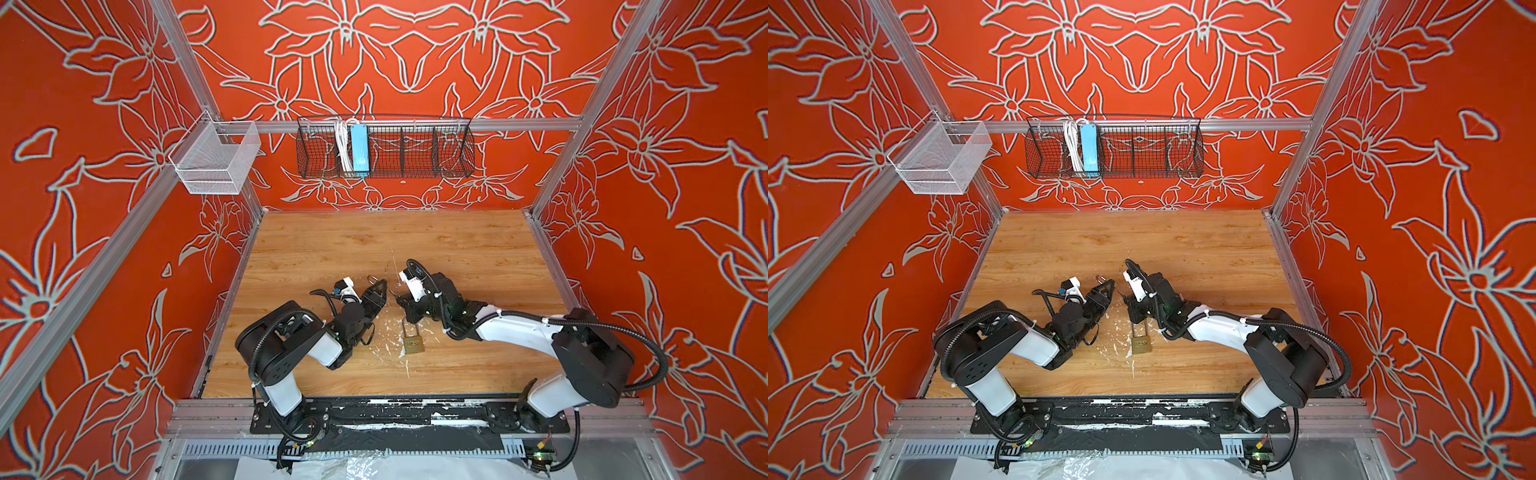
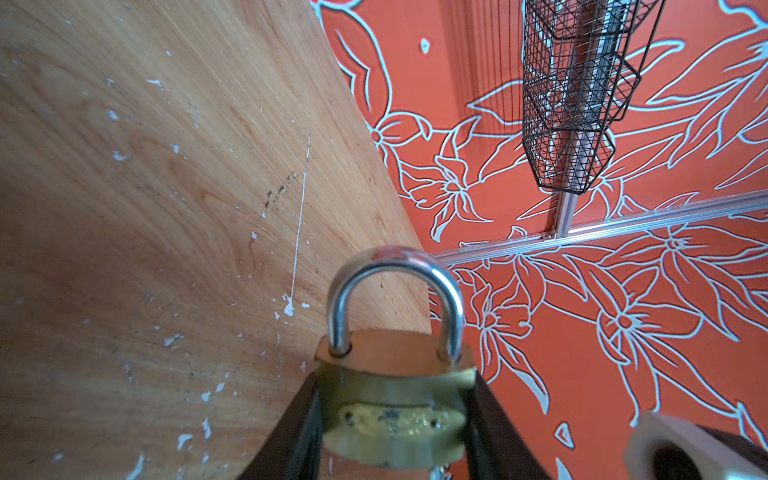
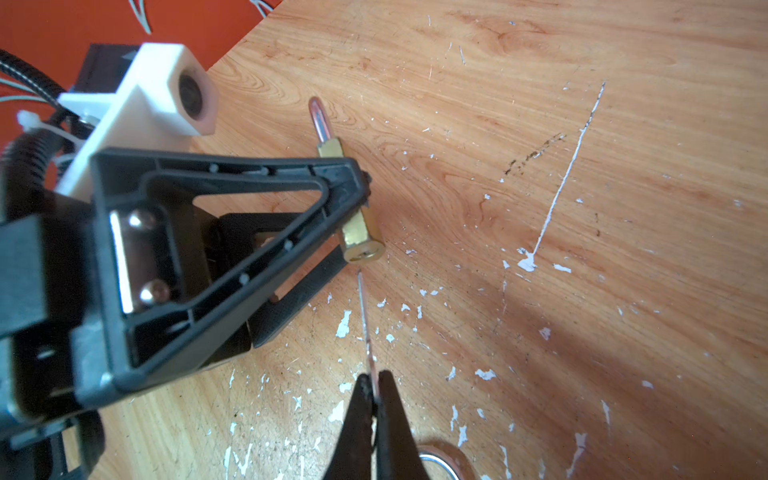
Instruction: Unlock with the key
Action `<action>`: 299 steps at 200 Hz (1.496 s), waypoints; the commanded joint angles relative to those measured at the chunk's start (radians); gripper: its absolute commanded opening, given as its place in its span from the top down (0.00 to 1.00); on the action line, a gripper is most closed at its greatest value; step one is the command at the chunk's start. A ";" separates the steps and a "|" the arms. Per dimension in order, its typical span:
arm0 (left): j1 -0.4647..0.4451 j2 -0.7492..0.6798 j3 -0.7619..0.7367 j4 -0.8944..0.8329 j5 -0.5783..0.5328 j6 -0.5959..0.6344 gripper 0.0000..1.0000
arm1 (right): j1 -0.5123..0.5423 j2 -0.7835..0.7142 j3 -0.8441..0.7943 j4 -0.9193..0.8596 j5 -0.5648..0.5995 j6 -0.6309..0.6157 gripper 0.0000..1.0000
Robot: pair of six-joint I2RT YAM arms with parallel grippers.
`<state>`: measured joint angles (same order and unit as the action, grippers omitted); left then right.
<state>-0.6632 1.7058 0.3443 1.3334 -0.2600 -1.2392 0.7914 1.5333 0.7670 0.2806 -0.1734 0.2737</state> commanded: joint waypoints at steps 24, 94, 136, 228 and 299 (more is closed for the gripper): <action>-0.005 -0.018 0.016 0.085 0.021 -0.012 1.00 | 0.001 0.028 0.033 0.003 -0.024 0.009 1.00; -0.006 -0.015 0.023 0.085 0.047 -0.020 1.00 | 0.000 0.025 0.035 -0.006 -0.001 0.007 1.00; -0.006 -0.012 0.026 0.085 0.057 -0.022 1.00 | 0.000 0.028 0.038 -0.017 0.023 0.012 1.00; -0.016 0.030 0.050 0.085 0.091 -0.027 1.00 | 0.001 0.013 0.035 -0.021 0.052 0.025 1.00; -0.041 0.072 0.077 0.085 0.110 0.010 1.00 | -0.002 -0.041 0.004 -0.012 0.111 0.033 1.00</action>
<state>-0.6769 1.7584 0.3939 1.3426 -0.1806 -1.2537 0.7910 1.5379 0.7731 0.2325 -0.0994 0.2939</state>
